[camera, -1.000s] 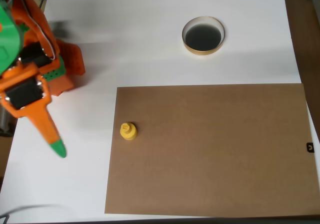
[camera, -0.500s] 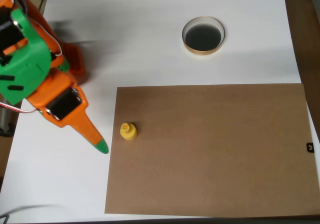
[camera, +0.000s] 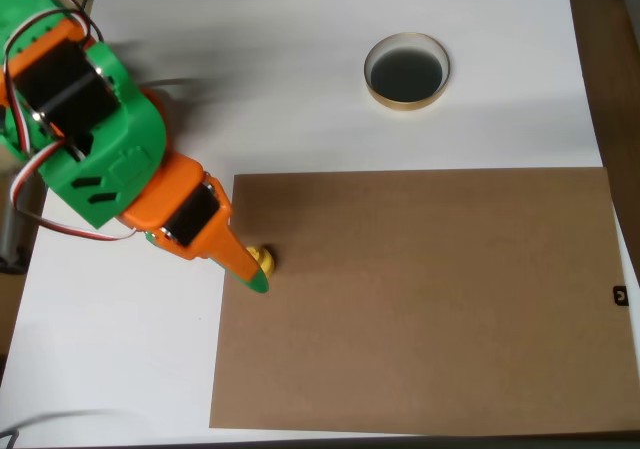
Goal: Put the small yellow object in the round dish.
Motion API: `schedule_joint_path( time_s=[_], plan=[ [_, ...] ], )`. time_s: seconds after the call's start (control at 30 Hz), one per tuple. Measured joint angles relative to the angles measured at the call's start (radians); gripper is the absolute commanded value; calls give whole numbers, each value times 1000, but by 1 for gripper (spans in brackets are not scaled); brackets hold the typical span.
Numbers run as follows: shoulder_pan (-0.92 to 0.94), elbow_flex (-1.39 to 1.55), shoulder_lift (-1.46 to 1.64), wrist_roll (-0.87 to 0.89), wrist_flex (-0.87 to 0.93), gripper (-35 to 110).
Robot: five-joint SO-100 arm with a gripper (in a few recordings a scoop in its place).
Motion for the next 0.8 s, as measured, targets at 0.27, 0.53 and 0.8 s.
schedule_joint_path(
  time_s=[0.27, 0.53, 0.8],
  plan=[
    [-26, 0, -109, 21, -11, 27],
    [-75, -5, -196, 38, -28, 27],
    [-95, -6, -239, 37, -21, 26]
  ],
)
